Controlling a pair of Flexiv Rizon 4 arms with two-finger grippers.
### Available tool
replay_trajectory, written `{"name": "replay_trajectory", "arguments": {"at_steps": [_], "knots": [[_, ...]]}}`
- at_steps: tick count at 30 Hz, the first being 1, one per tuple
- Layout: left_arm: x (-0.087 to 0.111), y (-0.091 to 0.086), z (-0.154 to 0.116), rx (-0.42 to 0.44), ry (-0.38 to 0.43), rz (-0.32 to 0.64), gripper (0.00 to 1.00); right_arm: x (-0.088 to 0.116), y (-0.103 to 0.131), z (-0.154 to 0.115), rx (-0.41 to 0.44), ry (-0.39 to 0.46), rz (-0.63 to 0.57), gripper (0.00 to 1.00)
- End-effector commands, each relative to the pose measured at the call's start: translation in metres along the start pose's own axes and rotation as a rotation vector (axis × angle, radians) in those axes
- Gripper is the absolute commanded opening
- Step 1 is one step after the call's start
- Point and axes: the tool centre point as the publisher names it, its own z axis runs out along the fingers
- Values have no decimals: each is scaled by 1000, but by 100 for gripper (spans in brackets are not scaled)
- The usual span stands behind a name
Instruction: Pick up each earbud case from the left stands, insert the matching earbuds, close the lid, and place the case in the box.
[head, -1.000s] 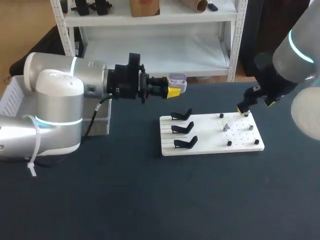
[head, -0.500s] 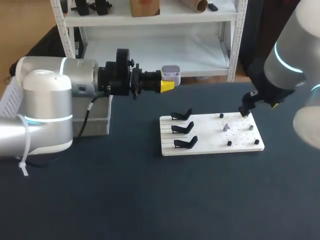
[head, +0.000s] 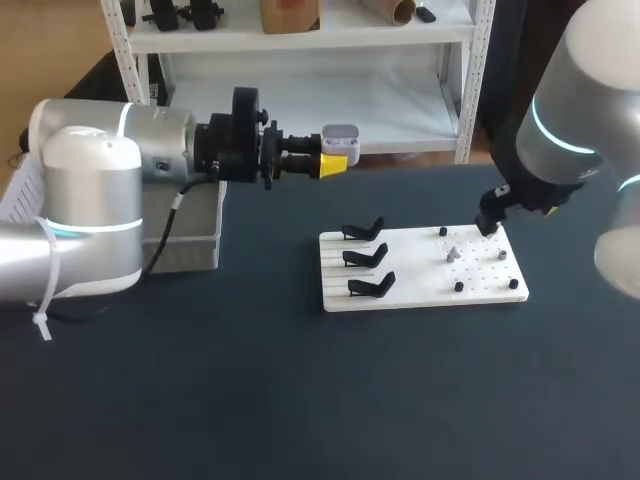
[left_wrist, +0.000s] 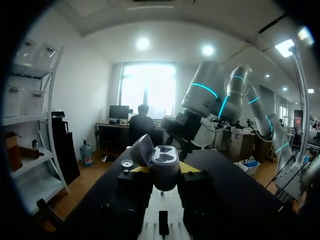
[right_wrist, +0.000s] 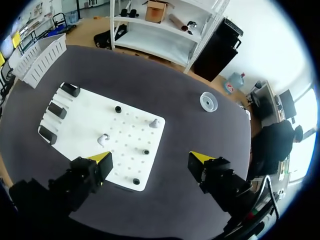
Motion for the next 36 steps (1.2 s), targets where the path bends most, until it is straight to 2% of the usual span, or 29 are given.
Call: {"name": "replay_trajectory", "arguments": {"at_steps": [1, 12, 17, 18, 20, 21, 22, 25, 30, 36], "knots": [[-1, 2, -3, 3, -9, 2, 0, 3, 1, 4, 30, 1, -11, 100], [-1, 2, -3, 0, -18, -6, 0, 8, -5, 23, 90, 46, 27, 100], [-1, 2, -3, 0, -18, -6, 0, -2, -1, 34, 111, 47, 15, 100], [-1, 2, -3, 0, -18, -6, 0, -4, -1, 36, 99, 52, 19, 85], [-1, 2, -3, 0, -18, -6, 0, -7, 1, 40, 83, 60, 28, 41], [-1, 2, -3, 0, -18, -6, 0, -8, 2, 41, 86, 64, 23, 33], [-1, 2, -3, 0, -18, -6, 0, -10, 3, 42, 92, 67, 18, 31], [-1, 2, -3, 0, -18, -6, 0, -14, 2, 47, 101, 72, 7, 33], [-1, 2, -3, 0, -18, -6, 0, -21, 1, 55, 117, 98, 30, 24], [-1, 2, -3, 0, -18, -6, 0, -27, -2, 61, 145, 120, 84, 24]]}}
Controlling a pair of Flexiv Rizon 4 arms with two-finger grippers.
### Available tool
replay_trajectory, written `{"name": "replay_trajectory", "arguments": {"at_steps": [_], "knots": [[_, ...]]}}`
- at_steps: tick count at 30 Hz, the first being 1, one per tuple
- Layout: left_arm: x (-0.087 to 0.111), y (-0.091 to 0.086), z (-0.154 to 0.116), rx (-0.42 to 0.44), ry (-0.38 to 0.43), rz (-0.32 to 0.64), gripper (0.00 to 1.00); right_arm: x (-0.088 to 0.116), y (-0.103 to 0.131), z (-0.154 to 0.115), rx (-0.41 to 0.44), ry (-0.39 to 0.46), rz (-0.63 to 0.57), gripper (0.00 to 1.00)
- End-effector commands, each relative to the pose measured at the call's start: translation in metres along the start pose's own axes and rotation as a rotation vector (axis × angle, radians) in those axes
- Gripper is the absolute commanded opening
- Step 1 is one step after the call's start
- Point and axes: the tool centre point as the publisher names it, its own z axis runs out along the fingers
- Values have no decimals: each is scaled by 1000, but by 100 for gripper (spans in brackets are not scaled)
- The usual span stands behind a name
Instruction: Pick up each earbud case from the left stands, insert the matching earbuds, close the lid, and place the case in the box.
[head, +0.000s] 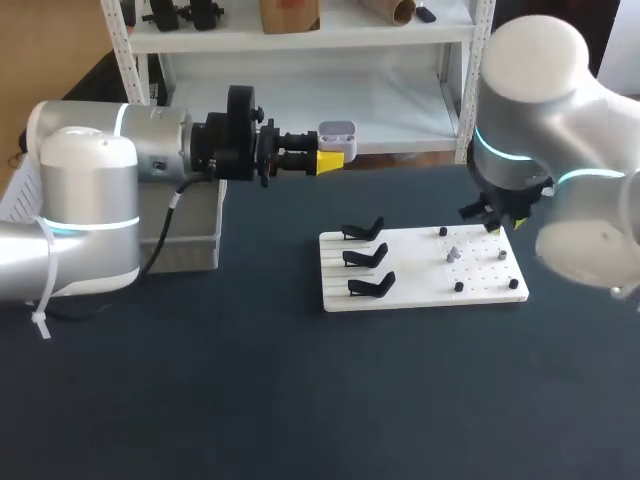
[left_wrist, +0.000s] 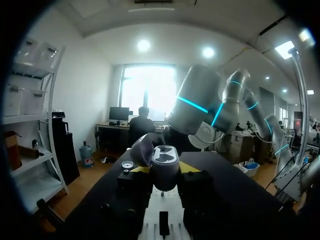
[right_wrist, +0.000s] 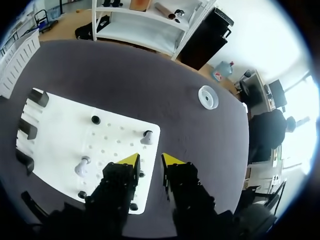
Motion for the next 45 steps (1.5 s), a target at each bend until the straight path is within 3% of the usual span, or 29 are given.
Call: {"name": "replay_trajectory", "arguments": {"at_steps": [1, 3, 7, 45], "knots": [[1, 0, 0, -1, -2, 1, 0, -9, 6, 5, 14, 25, 8, 24], [1, 0, 0, -1, -2, 1, 0, -10, 7, 6, 17, 27, 12, 24], [1, 0, 0, -1, -2, 1, 0, -10, 8, 7, 18, 32, 15, 32], [1, 0, 0, -1, -2, 1, 0, -14, 8, 30, 41, 61, 8, 26]]}}
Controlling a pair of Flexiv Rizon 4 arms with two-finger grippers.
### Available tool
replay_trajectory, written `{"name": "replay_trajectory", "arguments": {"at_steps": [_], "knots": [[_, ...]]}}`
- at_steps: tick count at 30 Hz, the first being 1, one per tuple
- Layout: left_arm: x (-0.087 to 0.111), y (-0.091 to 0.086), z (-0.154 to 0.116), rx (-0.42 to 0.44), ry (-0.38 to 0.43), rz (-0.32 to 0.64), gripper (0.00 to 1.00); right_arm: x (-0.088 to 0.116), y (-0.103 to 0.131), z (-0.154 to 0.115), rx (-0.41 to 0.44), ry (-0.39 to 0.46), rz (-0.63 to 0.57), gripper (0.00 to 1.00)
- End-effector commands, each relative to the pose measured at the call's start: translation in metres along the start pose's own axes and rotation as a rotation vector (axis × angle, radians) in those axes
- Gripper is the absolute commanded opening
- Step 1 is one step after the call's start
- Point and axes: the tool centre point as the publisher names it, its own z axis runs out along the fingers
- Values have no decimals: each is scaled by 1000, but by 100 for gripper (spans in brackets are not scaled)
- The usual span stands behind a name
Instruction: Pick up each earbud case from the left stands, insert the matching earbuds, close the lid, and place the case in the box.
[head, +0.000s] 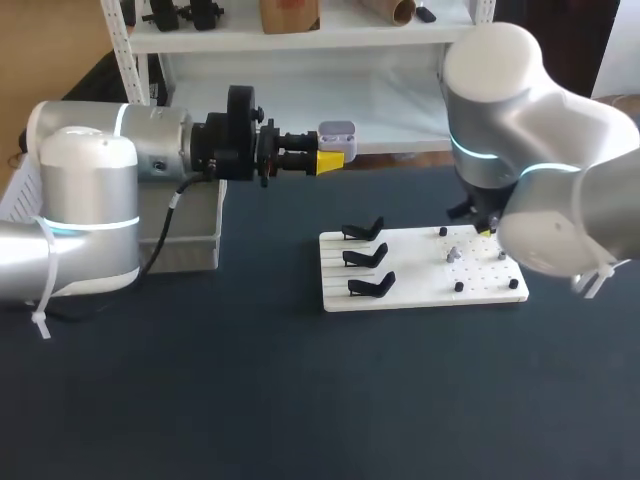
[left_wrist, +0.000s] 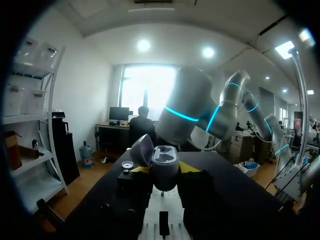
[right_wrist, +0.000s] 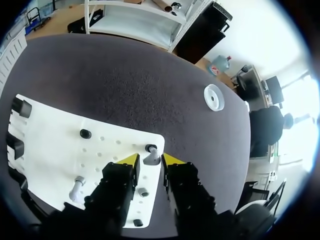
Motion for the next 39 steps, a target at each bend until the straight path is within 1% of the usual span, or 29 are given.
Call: {"name": "replay_trajectory", "arguments": {"at_steps": [1, 3, 5, 6, 7, 13, 16, 21, 22, 23, 28, 29, 31, 32, 33, 34, 35, 39], "knots": [[1, 0, 0, -1, -2, 1, 0, -2, 1, 2, 4, 8, 10, 24], [1, 0, 0, -1, -2, 1, 0, -2, 0, 3, 5, 9, 13, 19], [1, 0, 0, -1, -2, 1, 0, -2, -1, 4, 7, 10, 13, 11], [1, 0, 0, -1, -2, 1, 0, -2, -1, 4, 9, 11, 13, 3], [1, 0, 0, -1, -2, 1, 0, -1, -1, 5, 10, 13, 12, 0], [1, 0, 0, -1, -2, 1, 0, 1, -2, 7, 16, 20, 15, 0], [1, 0, 0, -1, -2, 1, 0, 2, -3, -4, 19, 18, 19, 0], [1, 0, 0, -1, -2, 1, 0, 3, -8, -34, 17, -29, 26, 0], [1, 0, 0, -1, -2, 1, 0, 4, -9, -45, 25, -43, 21, 0], [1, 0, 0, -1, -2, 1, 0, 6, -10, -57, 5, -56, 22, 0], [1, 0, 0, -1, -2, 1, 0, 17, -7, -102, -35, -74, -2, 0], [1, 0, 0, -1, -2, 1, 0, 22, -5, -115, -16, -78, -33, 0], [1, 0, 0, -1, -2, 1, 0, 27, -3, -130, -31, -83, -31, 0], [1, 0, 0, -1, -2, 1, 0, 32, 1, -140, -70, -70, -37, 0], [1, 0, 0, -1, -2, 1, 0, 35, 3, -147, -89, -72, -29, 0], [1, 0, 0, -1, -2, 1, 0, 38, 4, -152, -76, -75, -24, 0], [1, 0, 0, -1, -2, 1, 0, 41, 7, -163, -79, -90, -31, 0], [1, 0, 0, -1, -2, 1, 0, 45, 6, -189, -123, -104, -1, 0]]}}
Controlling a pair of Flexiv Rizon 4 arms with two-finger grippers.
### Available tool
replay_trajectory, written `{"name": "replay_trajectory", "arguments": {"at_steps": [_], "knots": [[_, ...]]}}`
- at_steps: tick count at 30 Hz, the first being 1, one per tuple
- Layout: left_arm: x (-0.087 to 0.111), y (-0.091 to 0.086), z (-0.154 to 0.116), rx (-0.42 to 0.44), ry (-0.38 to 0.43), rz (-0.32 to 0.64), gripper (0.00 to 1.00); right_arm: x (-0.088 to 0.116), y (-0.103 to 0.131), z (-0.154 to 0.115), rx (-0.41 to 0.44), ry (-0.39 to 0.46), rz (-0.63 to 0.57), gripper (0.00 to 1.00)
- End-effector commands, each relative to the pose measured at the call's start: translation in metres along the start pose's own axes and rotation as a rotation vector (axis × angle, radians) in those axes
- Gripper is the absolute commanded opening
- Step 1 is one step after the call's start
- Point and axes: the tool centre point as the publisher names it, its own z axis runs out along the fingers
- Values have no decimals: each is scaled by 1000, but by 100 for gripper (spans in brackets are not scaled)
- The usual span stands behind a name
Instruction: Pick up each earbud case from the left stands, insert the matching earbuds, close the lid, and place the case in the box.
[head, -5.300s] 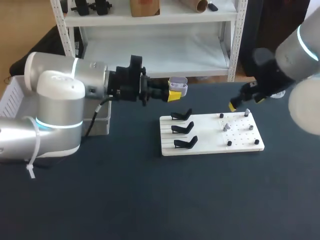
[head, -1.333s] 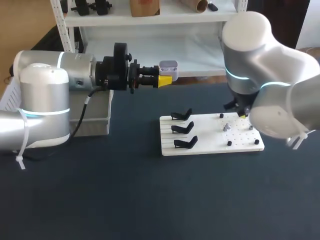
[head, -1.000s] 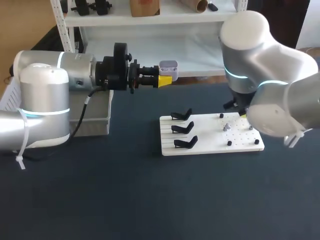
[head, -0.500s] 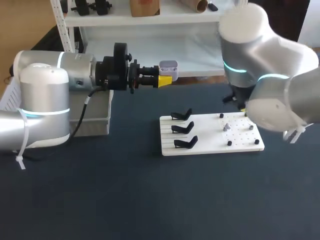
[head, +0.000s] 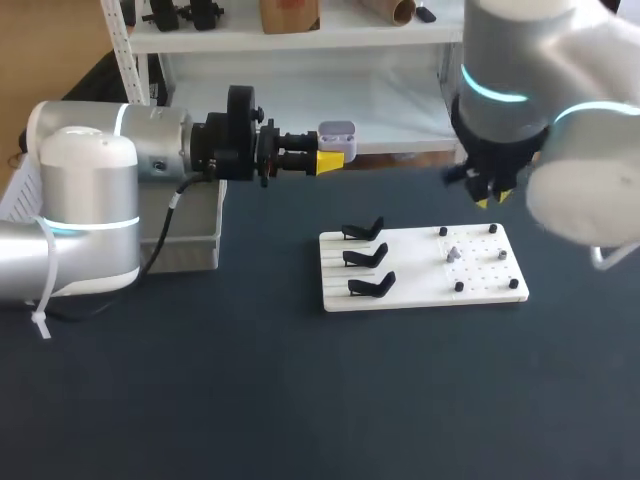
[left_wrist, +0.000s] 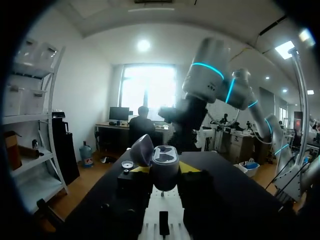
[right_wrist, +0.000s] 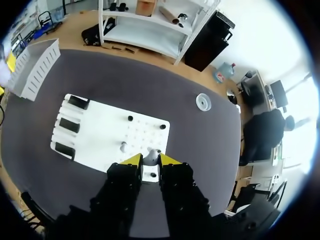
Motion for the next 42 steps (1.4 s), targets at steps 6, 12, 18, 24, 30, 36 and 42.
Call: {"name": "replay_trajectory", "arguments": {"at_steps": [6, 12, 18, 24, 30, 36, 42], "knots": [[1, 0, 0, -1, -2, 1, 0, 23, 1, -68, -55, -55, -45, 0], [1, 0, 0, -1, -2, 1, 0, 23, 1, -68, -55, -55, -45, 0], [1, 0, 0, -1, -2, 1, 0, 17, 0, -66, -109, -30, 192, 0], [1, 0, 0, -1, -2, 1, 0, 7, 31, -84, 0, 124, 526, 0], [1, 0, 0, -1, -2, 1, 0, 3, 49, -107, 76, 183, 770, 0], [1, 0, 0, -1, -2, 1, 0, -5, 63, -115, -2, 185, 885, 0], [1, 0, 0, -1, -2, 1, 0, -5, 63, -115, -2, 185, 885, 0]]}}
